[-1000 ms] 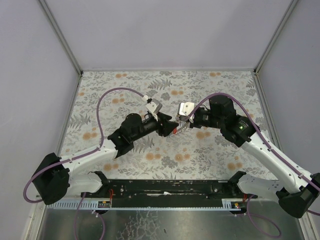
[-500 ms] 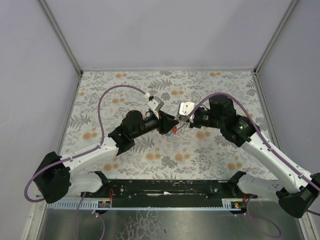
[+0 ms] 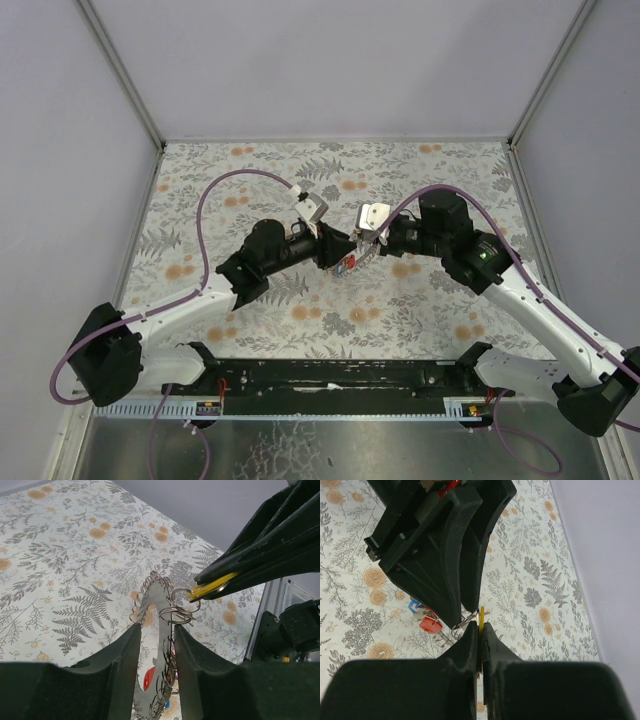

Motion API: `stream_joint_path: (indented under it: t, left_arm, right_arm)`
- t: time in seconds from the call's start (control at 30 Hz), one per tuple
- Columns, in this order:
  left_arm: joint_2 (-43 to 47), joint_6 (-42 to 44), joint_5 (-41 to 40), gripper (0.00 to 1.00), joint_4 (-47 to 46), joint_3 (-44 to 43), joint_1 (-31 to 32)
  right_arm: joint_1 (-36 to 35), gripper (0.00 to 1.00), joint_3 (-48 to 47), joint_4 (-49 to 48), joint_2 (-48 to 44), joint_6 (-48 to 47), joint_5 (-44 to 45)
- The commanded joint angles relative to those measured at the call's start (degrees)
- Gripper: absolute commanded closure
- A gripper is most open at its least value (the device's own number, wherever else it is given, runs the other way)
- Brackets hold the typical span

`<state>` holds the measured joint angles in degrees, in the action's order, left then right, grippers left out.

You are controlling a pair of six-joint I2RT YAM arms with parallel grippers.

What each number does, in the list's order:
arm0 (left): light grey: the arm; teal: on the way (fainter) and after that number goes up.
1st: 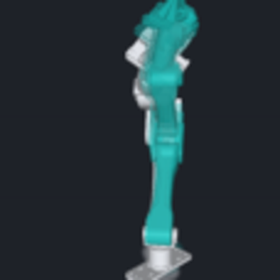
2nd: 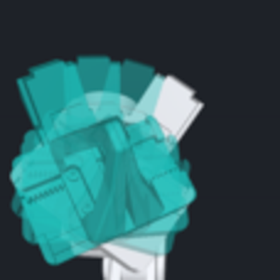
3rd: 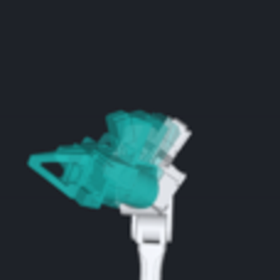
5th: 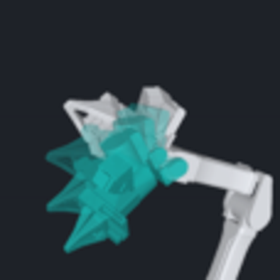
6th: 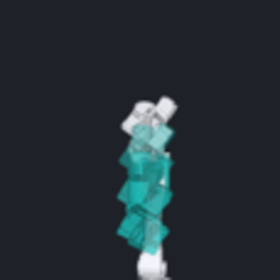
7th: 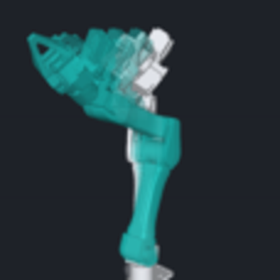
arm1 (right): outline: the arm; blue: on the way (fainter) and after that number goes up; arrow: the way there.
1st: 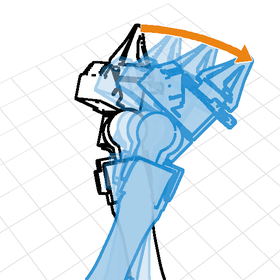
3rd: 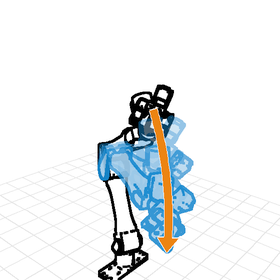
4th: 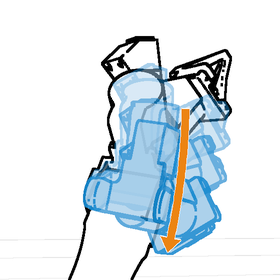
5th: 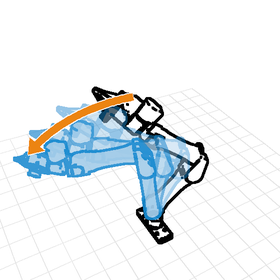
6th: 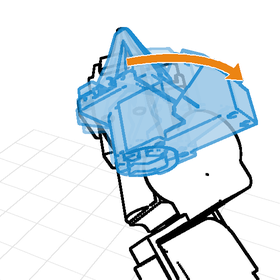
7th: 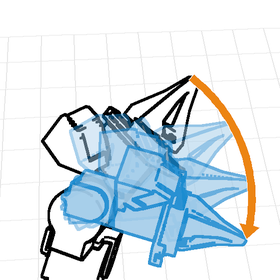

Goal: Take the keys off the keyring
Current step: Remove the key from the keyring.

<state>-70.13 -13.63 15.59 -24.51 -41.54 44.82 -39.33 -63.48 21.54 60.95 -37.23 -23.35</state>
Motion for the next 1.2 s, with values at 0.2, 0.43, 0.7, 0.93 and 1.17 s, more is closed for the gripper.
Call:
stream_joint_path:
  t: [0.2,0.43,0.7,0.93,1.17]
  left_arm:
    - [-1.6,-0.3,3.7,0.8,-4.8,-0.7,-0.5]
    - [-0.8,1.0,3.2,1.0,-4.8,-0.8,-0.5]
    - [1.9,10.3,4.3,1.0,2.3,-2.0,-0.5]
    - [1.3,20.1,5.0,1.0,15.3,-7.7,0.0]
    - [1.6,24.7,3.4,1.0,20.7,-10.3,0.3]
  right_arm:
    - [0.4,1.0,-2.2,-2.9,-2.4,1.2,-1.3]
    - [0.5,1.0,-1.7,-1.8,-2.7,1.0,-1.0]
    - [1.2,1.0,-1.8,-0.7,-2.6,1.7,0.4]
    - [1.4,1.0,-2.6,1.1,0.2,4.2,-2.6]
    - [1.4,1.0,-4.1,0.9,2.2,4.0,-3.8]
